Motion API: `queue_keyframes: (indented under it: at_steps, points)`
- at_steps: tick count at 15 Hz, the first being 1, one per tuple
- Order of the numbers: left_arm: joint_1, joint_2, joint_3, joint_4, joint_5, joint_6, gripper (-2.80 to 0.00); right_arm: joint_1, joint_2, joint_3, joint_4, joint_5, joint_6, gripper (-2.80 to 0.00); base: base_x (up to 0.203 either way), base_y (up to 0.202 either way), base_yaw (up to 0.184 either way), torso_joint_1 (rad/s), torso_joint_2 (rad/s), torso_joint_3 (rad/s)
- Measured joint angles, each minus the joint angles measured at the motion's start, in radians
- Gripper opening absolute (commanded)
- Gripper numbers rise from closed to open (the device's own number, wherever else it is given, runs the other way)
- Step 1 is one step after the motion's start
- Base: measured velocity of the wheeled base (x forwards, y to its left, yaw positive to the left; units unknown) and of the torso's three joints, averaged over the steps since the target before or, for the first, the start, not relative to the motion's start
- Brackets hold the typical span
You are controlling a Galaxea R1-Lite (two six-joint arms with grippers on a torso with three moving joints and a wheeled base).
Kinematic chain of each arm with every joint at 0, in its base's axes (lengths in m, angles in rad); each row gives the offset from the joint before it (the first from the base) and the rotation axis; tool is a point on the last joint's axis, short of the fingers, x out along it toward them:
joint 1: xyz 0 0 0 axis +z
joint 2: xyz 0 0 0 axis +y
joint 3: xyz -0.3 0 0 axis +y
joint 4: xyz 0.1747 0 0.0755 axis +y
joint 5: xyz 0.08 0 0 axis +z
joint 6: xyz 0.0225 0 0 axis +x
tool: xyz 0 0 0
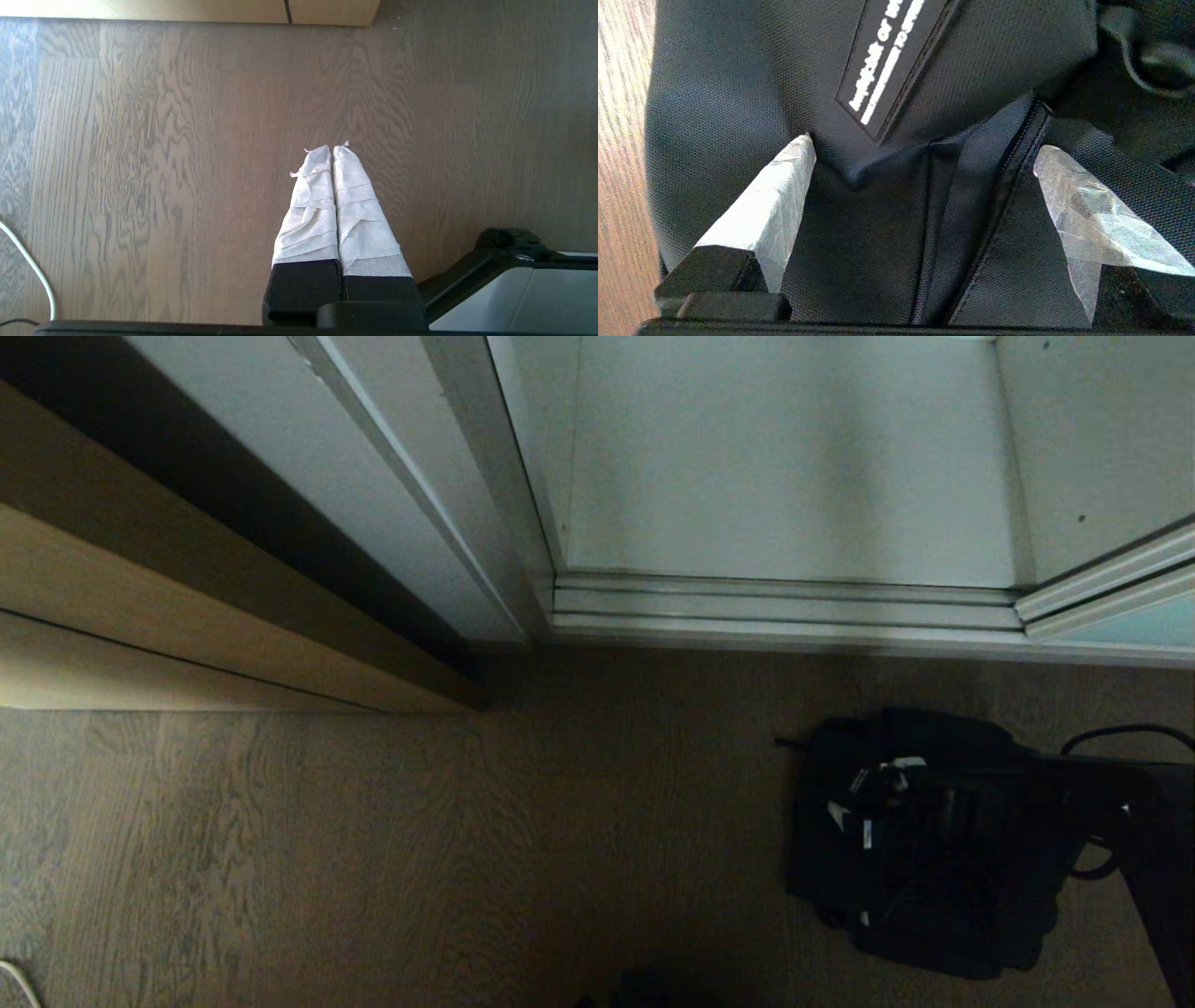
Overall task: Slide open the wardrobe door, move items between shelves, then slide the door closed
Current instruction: Place the bag on the higher shelf
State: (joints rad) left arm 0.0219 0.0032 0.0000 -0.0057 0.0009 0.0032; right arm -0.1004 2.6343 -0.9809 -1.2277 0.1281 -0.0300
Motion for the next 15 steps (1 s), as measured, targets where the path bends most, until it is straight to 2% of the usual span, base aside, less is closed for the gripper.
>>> queue_keyframes:
  at_steps: [2, 5, 8, 12, 15]
  points:
    - [-0.001, 0.000, 0.000, 0.000, 0.000, 0.000, -2.80, 0.000, -0.018, 0.015, 0.032, 0.028, 0.018, 0.00, 0.000, 0.000, 0.000, 0.000, 0.00, 0.000]
    - [-0.001, 0.000, 0.000, 0.000, 0.000, 0.000, -2.80, 0.015, -0.064, 0.057, 0.042, 0.100, 0.090, 0.00, 0.000, 0.000, 0.000, 0.000, 0.00, 0.000]
    - [0.000, 0.000, 0.000, 0.000, 0.000, 0.000, -2.80, 0.042, -0.094, 0.091, 0.038, 0.106, 0.127, 0.00, 0.000, 0.000, 0.000, 0.000, 0.00, 0.000]
    - [-0.001, 0.000, 0.000, 0.000, 0.000, 0.000, -2.80, 0.053, -0.075, 0.086, 0.039, 0.105, 0.122, 0.00, 0.000, 0.000, 0.000, 0.000, 0.00, 0.000]
    - [-0.001, 0.000, 0.000, 0.000, 0.000, 0.000, -2.80, 0.046, -0.066, 0.057, 0.088, 0.094, 0.124, 0.00, 0.000, 0.000, 0.000, 0.000, 0.00, 0.000]
